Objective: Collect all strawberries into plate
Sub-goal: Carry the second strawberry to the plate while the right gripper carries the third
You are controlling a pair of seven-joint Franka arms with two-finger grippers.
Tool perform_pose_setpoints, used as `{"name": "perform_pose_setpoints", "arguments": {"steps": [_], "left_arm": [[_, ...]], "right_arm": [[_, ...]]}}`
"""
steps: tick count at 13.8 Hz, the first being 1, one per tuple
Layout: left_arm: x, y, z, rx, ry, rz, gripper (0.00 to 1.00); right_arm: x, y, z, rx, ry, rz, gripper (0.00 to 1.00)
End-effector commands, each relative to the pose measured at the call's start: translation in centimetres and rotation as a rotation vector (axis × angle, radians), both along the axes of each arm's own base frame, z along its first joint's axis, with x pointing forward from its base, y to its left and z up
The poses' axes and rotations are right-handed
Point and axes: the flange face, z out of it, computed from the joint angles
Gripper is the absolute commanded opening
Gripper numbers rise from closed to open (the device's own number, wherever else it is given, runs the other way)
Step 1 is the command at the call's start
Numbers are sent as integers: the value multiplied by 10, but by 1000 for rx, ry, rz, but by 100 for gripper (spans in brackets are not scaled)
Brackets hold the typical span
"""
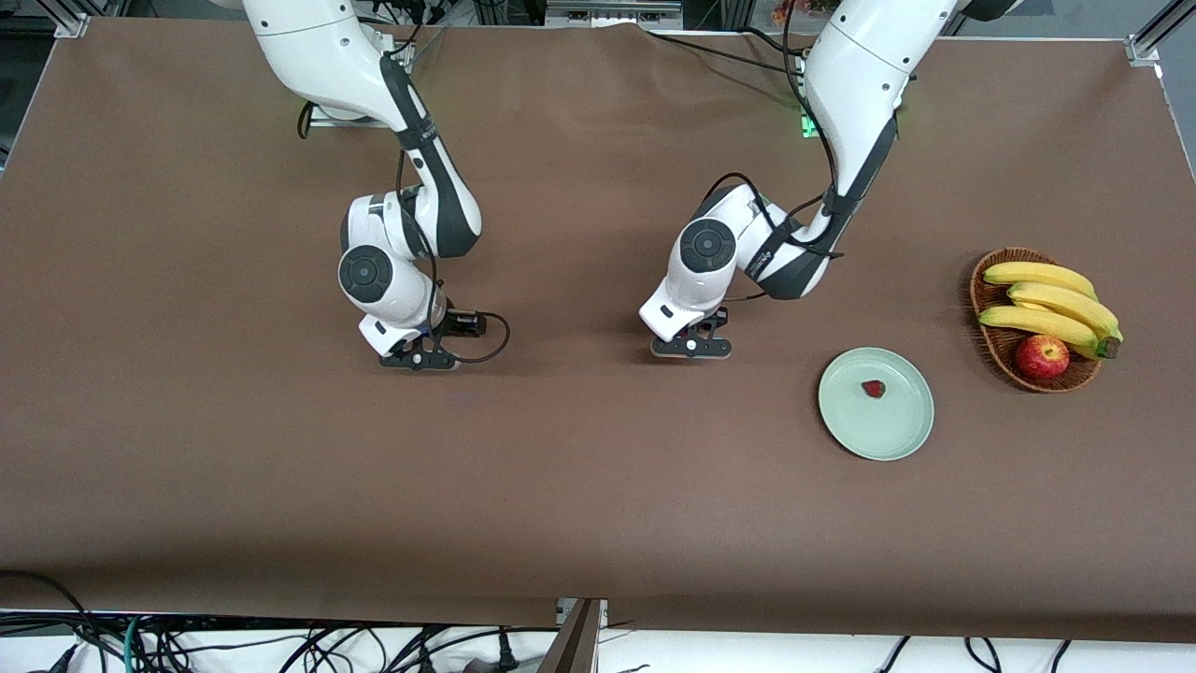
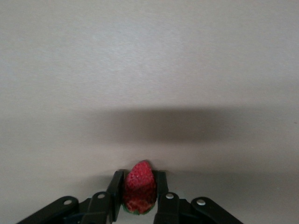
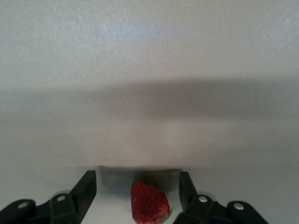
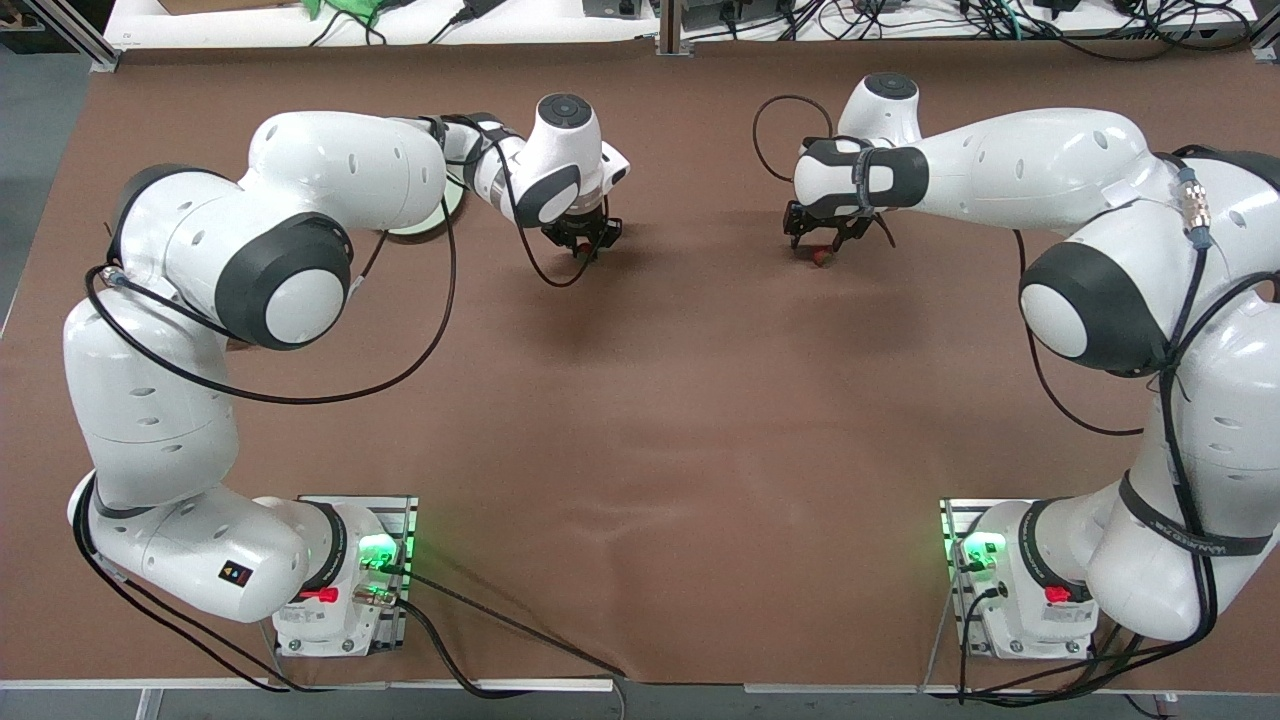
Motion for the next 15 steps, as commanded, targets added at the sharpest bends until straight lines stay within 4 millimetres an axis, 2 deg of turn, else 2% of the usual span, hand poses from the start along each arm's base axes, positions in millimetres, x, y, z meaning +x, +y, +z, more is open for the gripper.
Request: {"name": "perform_pose_setpoints", "arguments": {"steps": [1, 2, 5, 7, 8, 10, 11, 12, 13, 15], "left_arm": [[20, 23, 40, 63, 6, -11, 5], [31, 38, 56, 74, 18, -45, 5], [72, 108, 96, 81, 46, -169, 7], [89, 147, 104, 70, 49, -247, 9], [97, 171, 104, 63, 55, -288, 9], [110, 215, 101, 43, 60, -382, 10], [114, 228, 98, 36, 62, -414, 12], [116, 235, 93, 29, 58, -449, 12], [118, 243, 80, 17, 56, -486, 12], [124, 266, 54, -9, 39, -573, 13]], "right_arm": [[-15, -6, 9, 18, 10, 0, 69], [-16, -7, 8, 18, 10, 7, 61], [-15, -7, 8, 18, 8, 9, 28], [-11, -3, 14, 25, -3, 12, 9], [-4, 1, 22, 35, -20, 11, 3], [15, 17, 46, 60, -45, -2, 3], [30, 30, 65, 79, -74, -47, 3], [42, 53, 72, 92, -81, -81, 3], [55, 84, 86, 117, -88, -109, 3], [73, 130, 92, 146, -104, -226, 5]]}}
